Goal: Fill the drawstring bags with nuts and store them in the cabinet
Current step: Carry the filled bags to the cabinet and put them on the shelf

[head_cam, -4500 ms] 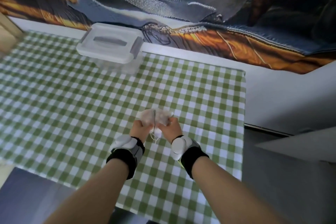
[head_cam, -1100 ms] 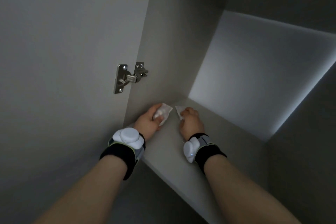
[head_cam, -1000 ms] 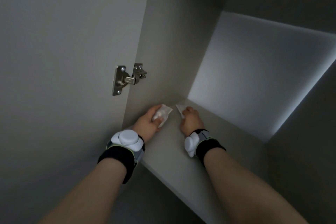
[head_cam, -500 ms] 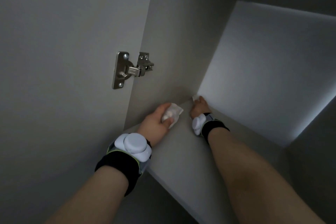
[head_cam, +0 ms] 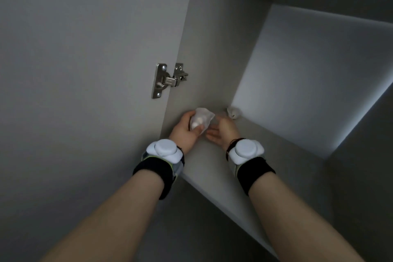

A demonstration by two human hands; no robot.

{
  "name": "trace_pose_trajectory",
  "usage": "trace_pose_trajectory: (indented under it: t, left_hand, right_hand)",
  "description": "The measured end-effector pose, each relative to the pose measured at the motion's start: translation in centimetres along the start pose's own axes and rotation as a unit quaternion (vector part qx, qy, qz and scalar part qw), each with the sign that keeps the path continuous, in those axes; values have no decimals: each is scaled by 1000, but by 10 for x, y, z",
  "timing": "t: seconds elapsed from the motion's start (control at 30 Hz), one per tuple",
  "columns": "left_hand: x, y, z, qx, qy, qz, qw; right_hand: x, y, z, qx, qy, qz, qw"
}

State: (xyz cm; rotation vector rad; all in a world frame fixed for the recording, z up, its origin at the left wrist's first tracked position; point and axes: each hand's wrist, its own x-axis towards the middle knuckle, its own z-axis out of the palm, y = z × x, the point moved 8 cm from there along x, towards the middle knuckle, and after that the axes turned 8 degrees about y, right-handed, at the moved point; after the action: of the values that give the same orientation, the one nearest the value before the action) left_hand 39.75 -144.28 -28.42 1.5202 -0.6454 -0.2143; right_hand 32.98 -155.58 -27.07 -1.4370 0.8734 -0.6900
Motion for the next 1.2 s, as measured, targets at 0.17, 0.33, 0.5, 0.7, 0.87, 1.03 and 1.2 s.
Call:
trace_pose_trajectory:
  t: [0.17,0.33,0.5,0.7,0.87,1.03,1.2]
  left_hand:
    - [-36,20,1,-43,-45,21,998]
    - [-88,26,-37,-122,-36,25,992]
    - [-128,12,-85,-124,18,49,991]
    - [-158,-48,-111,-86,37,50,994]
    - [-184,-121,-114,-74,55,1,996]
    - [-191,-190,-88,16,-39,-78,996]
    - [-183,-215,-70,83,-57,-115,988]
  right_hand:
    - [-67,-4,11,37,-70,-5,997]
    - [-125,-3,21,40,-132,-51,989]
    - [-170,29,39,23,-169,-82,982]
    - [-182,96,66,-2,-179,-123,976]
    - [-177,184,76,-2,-199,-46,979]
    - [-148,266,53,-26,-137,9,990]
    - [-85,354,-12,-168,26,50,984]
